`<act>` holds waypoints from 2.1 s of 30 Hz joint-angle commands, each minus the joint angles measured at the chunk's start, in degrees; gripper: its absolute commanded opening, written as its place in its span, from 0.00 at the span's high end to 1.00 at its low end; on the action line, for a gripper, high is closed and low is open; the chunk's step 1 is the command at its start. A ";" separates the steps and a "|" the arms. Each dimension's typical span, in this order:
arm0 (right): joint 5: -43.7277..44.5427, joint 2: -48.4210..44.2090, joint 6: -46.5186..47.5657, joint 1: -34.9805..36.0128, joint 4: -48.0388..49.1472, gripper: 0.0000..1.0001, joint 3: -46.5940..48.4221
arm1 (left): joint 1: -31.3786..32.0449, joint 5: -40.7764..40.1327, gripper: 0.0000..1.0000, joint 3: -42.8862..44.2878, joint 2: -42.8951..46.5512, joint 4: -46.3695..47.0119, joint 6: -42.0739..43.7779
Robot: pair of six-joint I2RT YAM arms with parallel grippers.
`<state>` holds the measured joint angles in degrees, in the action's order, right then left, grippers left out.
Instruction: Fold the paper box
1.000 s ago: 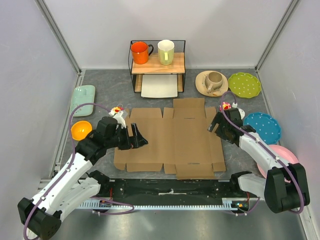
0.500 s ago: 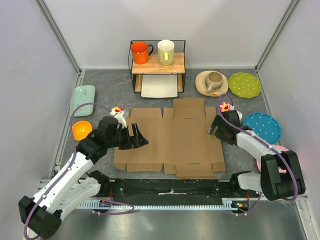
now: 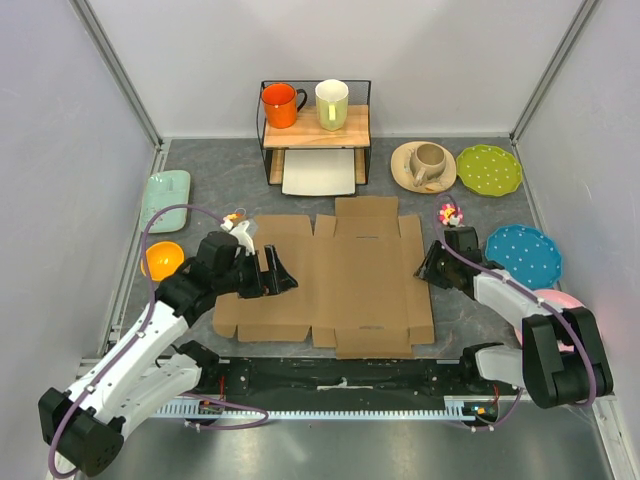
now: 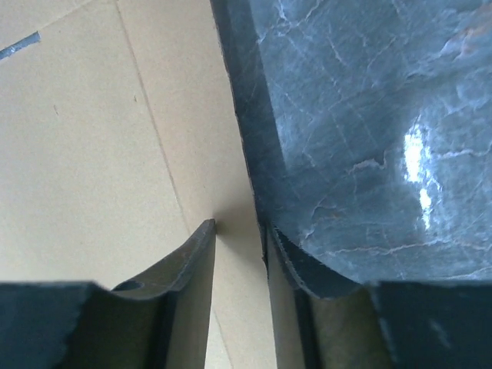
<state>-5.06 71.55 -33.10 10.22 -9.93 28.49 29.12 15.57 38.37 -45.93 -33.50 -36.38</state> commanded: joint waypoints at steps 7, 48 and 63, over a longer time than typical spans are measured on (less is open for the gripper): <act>-1.09 -9.40 3.13 0.07 -7.89 0.88 2.00 | 0.32 0.69 0.09 1.53 -1.53 2.38 1.58; -16.47 -8.35 22.20 20.45 -51.32 1.00 72.23 | 0.23 -9.25 0.00 12.17 -0.38 44.91 36.99; -20.25 -9.41 22.20 22.04 -53.35 1.00 73.11 | 0.14 -2.04 0.05 19.11 -12.16 46.15 52.11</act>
<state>-23.51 63.02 -11.49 31.77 -62.72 99.85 29.12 11.44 53.89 -56.66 8.84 9.74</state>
